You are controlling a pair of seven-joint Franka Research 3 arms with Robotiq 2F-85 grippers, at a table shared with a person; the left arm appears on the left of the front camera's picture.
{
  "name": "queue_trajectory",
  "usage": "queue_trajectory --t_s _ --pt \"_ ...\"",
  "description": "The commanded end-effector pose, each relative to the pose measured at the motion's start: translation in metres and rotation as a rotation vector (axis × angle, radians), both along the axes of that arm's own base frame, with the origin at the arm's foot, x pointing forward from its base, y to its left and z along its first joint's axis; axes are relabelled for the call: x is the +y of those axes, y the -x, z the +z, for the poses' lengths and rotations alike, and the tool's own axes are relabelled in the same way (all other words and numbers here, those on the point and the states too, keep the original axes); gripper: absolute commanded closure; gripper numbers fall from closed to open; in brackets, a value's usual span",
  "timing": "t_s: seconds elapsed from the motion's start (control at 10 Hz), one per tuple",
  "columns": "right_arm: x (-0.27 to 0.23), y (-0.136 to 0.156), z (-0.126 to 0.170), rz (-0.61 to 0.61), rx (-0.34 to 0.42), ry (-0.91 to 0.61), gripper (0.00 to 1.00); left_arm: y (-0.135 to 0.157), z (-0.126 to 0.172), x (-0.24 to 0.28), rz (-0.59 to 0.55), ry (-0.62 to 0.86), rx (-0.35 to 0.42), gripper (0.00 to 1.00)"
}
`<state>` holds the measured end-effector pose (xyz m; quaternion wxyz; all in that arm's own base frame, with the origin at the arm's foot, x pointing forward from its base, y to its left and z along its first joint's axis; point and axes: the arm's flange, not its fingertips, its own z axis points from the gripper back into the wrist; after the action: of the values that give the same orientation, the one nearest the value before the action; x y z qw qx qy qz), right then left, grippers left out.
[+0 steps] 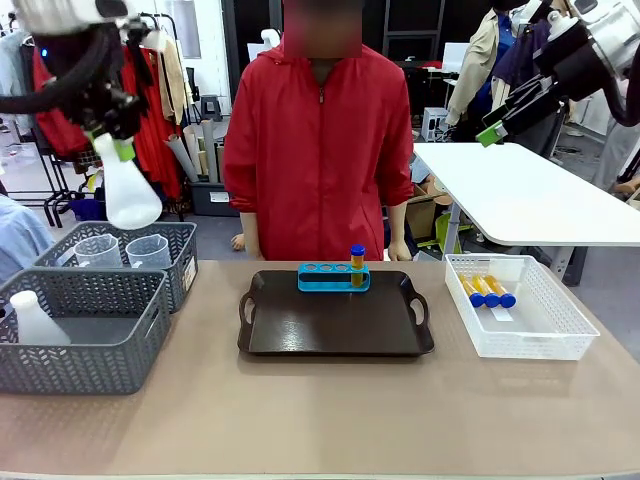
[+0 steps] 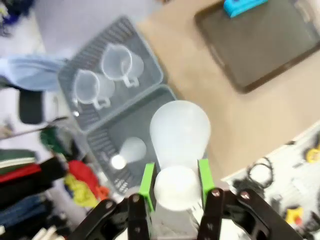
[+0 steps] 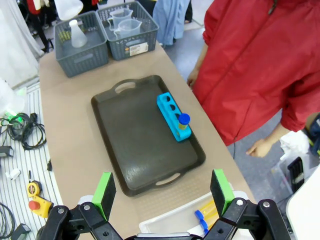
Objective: Prepare the laboratory tools.
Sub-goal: Pick up one Small flask and place it on the Handle tray.
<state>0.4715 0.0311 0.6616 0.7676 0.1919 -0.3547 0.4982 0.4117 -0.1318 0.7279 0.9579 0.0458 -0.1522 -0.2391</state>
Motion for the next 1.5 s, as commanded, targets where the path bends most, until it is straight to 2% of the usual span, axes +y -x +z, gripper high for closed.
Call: queue_trajectory --t_s 0.0,0.3,0.4,1.0,1.1,1.4 --pt "0.000 0.001 0.001 0.004 -0.003 -0.001 0.00 -0.011 0.033 -0.007 -0.045 -0.092 -0.039 1.00" --pt "0.000 0.001 0.001 0.004 -0.003 -0.001 0.00 -0.010 0.054 -0.024 -0.143 -0.130 -0.034 1.00" --pt "0.000 0.001 0.001 0.004 -0.003 -0.001 0.00 -0.003 0.043 -0.022 -0.083 -0.090 -0.044 1.00" --pt "0.000 0.001 0.001 0.004 -0.003 -0.001 0.00 -0.008 0.046 -0.025 -0.097 -0.099 -0.035 1.00" --pt "0.000 0.001 0.001 0.004 -0.003 -0.001 0.00 -0.014 0.041 -0.040 -0.235 -0.144 -0.013 1.00" --pt "0.000 0.001 0.001 0.004 -0.003 -0.001 0.00 -0.042 0.033 -0.088 -0.380 -0.148 0.004 1.00"
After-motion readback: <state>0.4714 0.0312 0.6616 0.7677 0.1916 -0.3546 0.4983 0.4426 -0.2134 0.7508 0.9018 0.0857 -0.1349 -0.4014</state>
